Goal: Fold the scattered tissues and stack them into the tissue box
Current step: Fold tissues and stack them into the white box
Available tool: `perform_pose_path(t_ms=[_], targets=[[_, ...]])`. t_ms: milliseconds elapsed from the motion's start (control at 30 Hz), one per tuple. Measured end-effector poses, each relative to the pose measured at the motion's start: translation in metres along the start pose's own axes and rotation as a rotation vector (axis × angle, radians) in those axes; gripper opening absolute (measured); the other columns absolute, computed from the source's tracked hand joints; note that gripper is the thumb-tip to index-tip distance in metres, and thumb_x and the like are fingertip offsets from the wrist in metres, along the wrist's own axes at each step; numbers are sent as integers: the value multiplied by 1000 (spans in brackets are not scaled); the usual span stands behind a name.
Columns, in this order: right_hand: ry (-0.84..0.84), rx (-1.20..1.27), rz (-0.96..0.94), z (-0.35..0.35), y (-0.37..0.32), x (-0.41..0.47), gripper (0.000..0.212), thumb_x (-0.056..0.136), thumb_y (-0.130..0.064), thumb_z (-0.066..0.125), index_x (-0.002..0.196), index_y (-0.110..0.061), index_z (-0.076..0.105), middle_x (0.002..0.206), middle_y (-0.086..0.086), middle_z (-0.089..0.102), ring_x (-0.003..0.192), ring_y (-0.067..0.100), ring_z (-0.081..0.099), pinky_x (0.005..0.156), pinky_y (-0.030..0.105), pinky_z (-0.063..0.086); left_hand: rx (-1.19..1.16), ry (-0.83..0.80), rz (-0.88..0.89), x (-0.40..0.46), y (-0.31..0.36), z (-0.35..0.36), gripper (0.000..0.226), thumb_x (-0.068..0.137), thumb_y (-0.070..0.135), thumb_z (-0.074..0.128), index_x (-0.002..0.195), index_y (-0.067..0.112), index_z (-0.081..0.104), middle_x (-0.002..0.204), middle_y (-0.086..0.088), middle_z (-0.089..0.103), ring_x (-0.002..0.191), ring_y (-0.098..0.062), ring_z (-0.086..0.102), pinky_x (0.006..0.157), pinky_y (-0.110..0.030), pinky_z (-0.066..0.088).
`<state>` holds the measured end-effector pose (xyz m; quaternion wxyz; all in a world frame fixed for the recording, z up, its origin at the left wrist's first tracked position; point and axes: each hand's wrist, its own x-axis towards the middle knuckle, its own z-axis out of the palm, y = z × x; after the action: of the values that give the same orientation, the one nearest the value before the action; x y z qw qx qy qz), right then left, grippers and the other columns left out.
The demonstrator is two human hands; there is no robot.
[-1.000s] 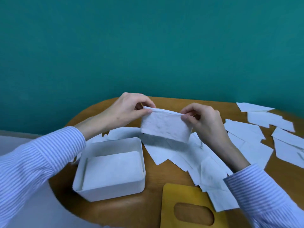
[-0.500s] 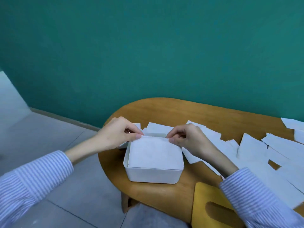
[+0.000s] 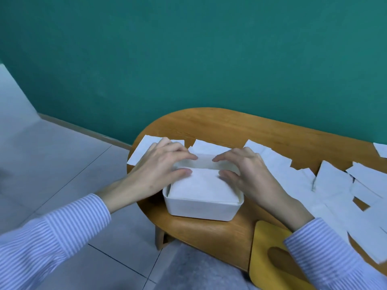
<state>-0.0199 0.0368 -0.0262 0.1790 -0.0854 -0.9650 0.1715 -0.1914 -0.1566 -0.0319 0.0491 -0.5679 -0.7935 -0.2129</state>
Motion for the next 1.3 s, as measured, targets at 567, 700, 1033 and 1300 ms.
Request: perform_pose_path(t_ms=[567,700,1033,1300], targets=[[-411,-338,-35,6,-19,9,41,85,-42,70,124,-42,60,127,-16,56,120,11,51,106,36,20,147,-428,81,17,23,9,36,92,44,69,127,35,67,127,16,63,118,-9,55,102,-31,41],[-417,-373,-73,5,-24,15,39,83,-40,71,121,-40,63,124,-13,58,118,13,53,110,35,20,223,-441,107,20,30,8,36,92,43,67,127,35,66,124,15,64,116,-11,56,98,-30,39],[-54,100,70,-33,17,-26,19,99,-28,55,109,-36,69,115,-19,65,111,5,54,94,27,43,105,-149,113,32,44,4,32,98,51,53,125,39,64,127,21,62,113,-6,52,95,-32,42],[0,12,349,-47,77,-53,23,98,-20,55,105,-33,72,115,-13,69,101,5,61,86,28,50,133,-271,190,98,92,26,32,105,42,43,131,36,61,132,14,59,121,-10,48,100,-34,36]])
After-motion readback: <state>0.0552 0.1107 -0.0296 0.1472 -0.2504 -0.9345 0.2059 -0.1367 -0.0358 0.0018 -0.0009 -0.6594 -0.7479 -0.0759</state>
